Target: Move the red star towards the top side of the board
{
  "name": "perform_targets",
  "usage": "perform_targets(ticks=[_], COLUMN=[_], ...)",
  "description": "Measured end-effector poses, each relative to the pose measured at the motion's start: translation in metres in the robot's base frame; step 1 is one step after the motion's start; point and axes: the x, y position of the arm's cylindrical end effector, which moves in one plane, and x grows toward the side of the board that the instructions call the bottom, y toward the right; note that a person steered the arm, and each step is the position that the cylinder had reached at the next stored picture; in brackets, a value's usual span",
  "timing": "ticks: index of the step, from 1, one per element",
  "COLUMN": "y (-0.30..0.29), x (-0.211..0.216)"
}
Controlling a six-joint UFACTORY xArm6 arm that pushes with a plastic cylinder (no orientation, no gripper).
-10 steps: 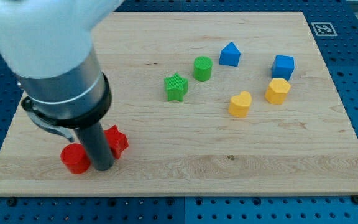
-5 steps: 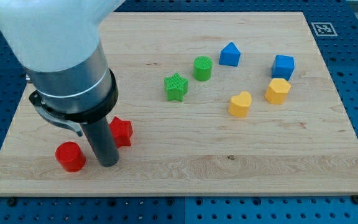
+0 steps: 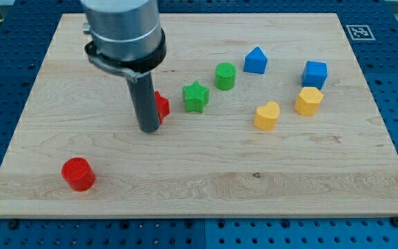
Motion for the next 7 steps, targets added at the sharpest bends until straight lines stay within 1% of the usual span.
perform_targets(ticks=[2, 4, 5, 6, 7], y=[0.0, 0.0, -0.012, -0.076, -0.136], x=[-0.057, -0.097, -0.102, -0.093, -0.052])
